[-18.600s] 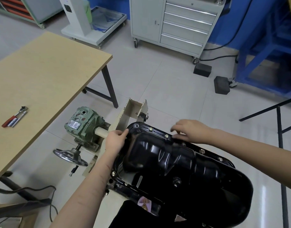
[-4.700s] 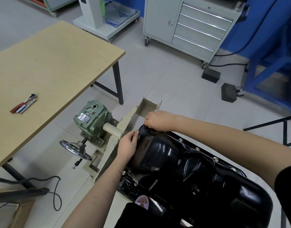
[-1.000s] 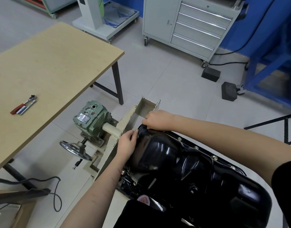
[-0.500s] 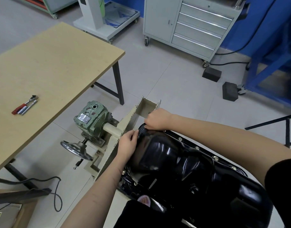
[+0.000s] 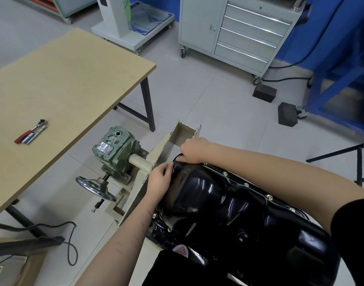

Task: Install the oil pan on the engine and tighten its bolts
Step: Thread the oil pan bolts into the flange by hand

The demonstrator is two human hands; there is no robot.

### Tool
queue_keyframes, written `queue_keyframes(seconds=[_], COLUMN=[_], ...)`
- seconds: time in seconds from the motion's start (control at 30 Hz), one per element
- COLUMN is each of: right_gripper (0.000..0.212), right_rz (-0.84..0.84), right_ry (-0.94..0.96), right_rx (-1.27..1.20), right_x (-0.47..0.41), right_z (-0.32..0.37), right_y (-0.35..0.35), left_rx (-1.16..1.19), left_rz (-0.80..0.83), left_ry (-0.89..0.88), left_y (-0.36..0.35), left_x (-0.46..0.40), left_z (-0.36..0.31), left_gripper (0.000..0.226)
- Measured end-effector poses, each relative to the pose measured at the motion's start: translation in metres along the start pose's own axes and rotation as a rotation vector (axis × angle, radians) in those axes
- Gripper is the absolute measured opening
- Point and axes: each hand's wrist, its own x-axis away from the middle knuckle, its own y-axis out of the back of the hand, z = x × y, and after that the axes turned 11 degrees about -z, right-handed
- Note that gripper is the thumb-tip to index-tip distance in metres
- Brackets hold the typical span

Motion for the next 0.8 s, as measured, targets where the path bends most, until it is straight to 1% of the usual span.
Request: queue_keyframes(seconds=[0.13, 0.4, 0.47, 0.6, 0.7, 0.8], right_gripper=[0.032, 0.037, 0.039, 0.038, 0.035, 0.026], right_rz=[0.037, 0.053, 0.034, -0.009, -0.011, 0.01], right_ry=[-0.044, -0.089, -0.104, -0.072, -0.082, -0.145], right_rx=[-0.013, -0.046, -0.048, 0.016, 0.051, 0.036], right_x=[0.0, 0.0, 0.001, 0.002, 0.0, -0.002], right_z=[-0.001, 0.001, 0.001, 0.002, 0.006, 0.009], right_y=[0.002, 0.0, 0.0, 0.0, 0.0, -0.002], left_rx=[-0.004, -0.001, -0.008, -0.009, -0.003, -0.005], left_rz=[-0.001, -0.022, -0.024, -0.024, -0.026, -0.027], left_ry=[-0.008, -0.031, -0.031, -0.03, -0.024, -0.019], left_y=[0.0, -0.001, -0.001, -0.001, -0.002, -0.001], left_x=[0.0, 0.0, -0.001, -0.001, 0.0, 0.0], left_z=[0.001, 0.002, 0.002, 0.003, 0.002, 0.002], left_gripper=[0.043, 0.046, 0.046, 0.045, 0.045, 0.045])
